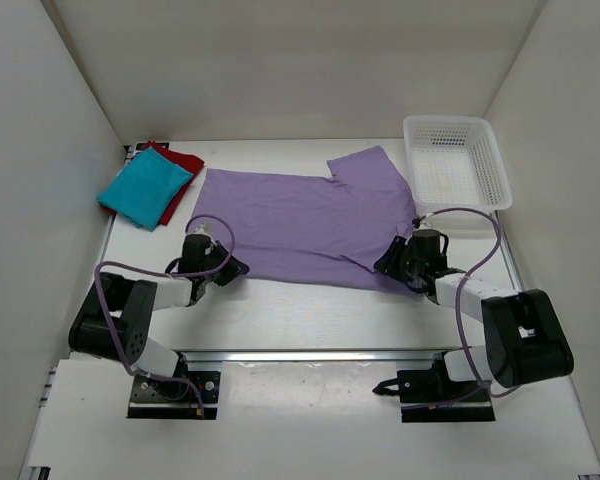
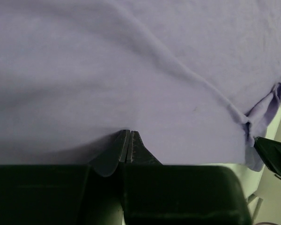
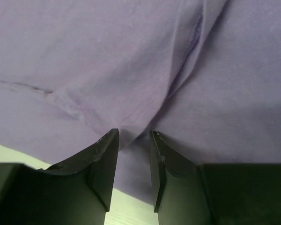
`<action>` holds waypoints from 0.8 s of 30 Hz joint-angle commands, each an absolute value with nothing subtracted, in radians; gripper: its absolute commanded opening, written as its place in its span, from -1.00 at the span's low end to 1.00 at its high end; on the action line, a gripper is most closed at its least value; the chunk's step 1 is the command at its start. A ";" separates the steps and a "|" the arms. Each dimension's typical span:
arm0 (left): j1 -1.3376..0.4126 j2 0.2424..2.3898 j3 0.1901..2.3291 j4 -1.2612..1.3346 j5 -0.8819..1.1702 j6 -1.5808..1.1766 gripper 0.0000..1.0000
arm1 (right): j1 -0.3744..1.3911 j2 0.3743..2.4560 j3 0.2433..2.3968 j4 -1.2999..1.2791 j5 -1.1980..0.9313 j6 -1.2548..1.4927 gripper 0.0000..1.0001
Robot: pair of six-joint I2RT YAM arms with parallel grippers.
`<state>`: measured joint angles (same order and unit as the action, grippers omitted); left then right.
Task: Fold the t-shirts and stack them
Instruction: Fold the flattened tshirt in 1/3 of the way
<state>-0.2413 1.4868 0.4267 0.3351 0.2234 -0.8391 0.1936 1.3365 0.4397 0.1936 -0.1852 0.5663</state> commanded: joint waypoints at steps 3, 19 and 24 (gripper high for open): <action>-0.218 1.414 0.368 0.379 0.249 -0.842 -0.88 | 0.218 1.342 0.503 0.181 -0.121 0.568 -0.39; -0.089 1.341 0.258 0.417 0.267 -0.891 -0.89 | 0.178 1.442 0.601 0.209 -0.204 0.575 -0.72; -0.132 1.301 0.285 0.397 0.253 -0.897 -0.89 | 0.196 1.506 0.705 0.204 -0.206 0.583 -0.98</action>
<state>-0.1116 1.3453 0.2623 0.4011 0.2573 -0.8928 0.1844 1.4742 0.6353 0.1596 -0.2008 0.5797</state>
